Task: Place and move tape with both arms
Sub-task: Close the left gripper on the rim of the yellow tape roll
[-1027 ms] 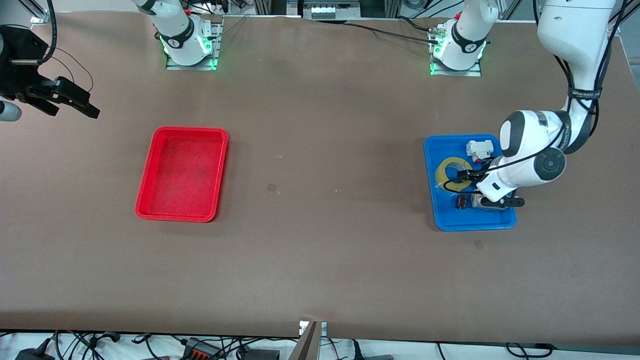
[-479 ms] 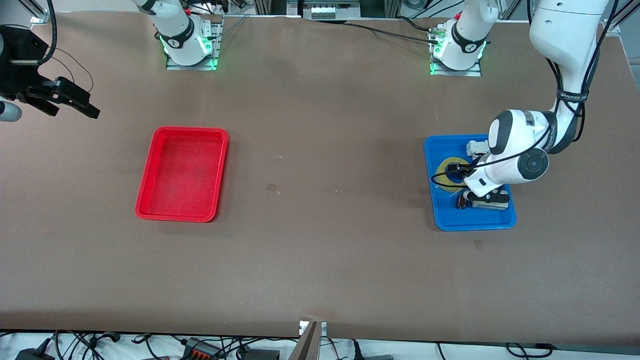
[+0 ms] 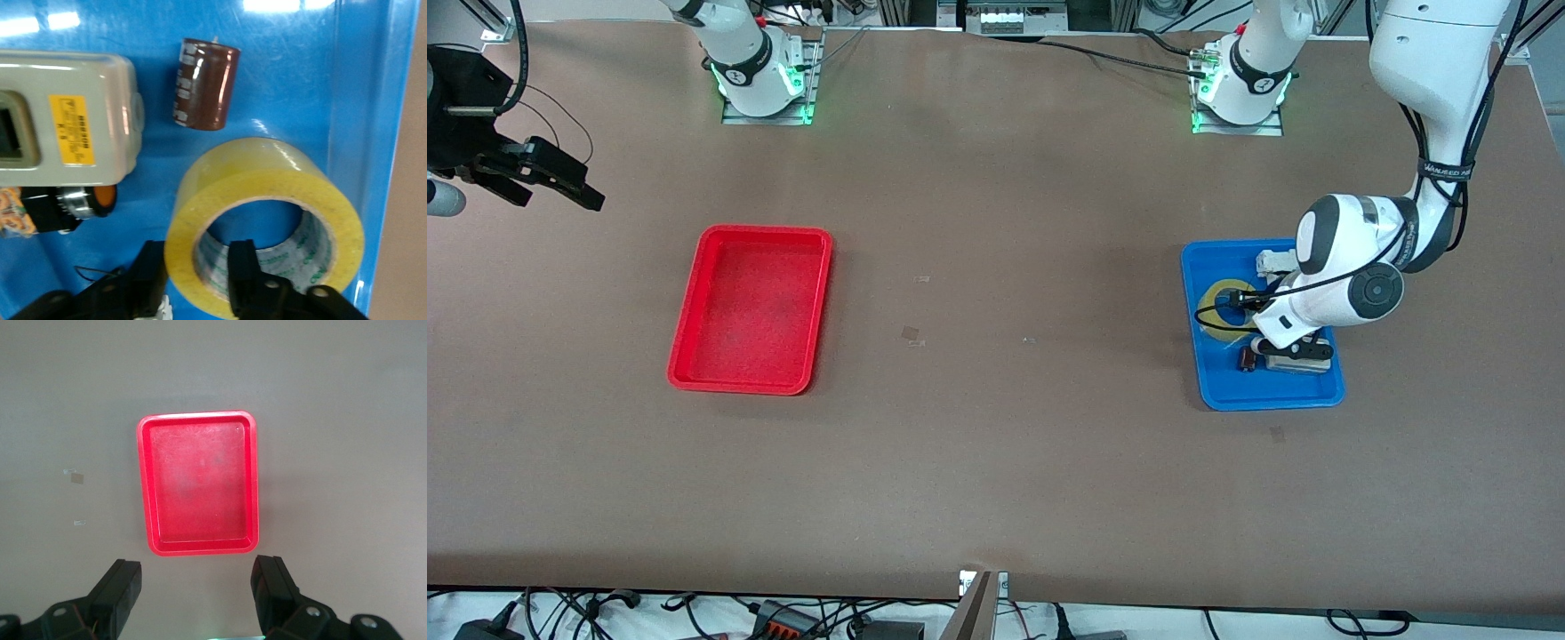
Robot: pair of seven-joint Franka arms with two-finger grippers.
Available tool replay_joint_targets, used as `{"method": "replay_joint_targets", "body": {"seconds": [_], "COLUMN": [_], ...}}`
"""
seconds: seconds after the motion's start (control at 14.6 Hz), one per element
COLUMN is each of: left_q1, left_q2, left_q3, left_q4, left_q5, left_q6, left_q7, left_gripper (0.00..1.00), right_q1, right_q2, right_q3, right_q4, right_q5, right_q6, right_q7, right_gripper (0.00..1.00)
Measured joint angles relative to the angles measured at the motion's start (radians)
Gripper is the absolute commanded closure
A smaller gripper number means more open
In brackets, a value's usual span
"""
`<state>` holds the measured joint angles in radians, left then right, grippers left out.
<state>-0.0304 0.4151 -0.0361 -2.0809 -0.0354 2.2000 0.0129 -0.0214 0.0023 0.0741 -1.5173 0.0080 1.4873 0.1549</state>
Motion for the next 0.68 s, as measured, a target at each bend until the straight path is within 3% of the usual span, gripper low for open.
{"method": "replay_joint_targets", "body": {"seconds": [0.14,0.48,0.68], "left_q1": [0.005,0.004,-0.001], "left_q2": [-0.001,-0.002,-0.013], "left_q3": [0.003,0.002,-0.001], "left_q4": [0.003,0.007,0.061], "left_q5": [0.002,0.002,0.002], "left_q6": [0.000,-0.003,-0.101], "left_q7": [0.006,0.034,0.035], "left_gripper": [0.81,0.82,0.82], "right_q1": [0.000,0.000,0.000], "right_q2": [0.000,0.000,0.000], "right_q3": [0.000,0.000,0.000], "right_q4": [0.000,0.000,0.000], "right_q5": [0.000,0.000,0.000], "right_q6": [0.000,0.000,0.000], "right_q7": [0.000,0.000,0.000], "right_gripper": [0.01,0.01,0.01]}}
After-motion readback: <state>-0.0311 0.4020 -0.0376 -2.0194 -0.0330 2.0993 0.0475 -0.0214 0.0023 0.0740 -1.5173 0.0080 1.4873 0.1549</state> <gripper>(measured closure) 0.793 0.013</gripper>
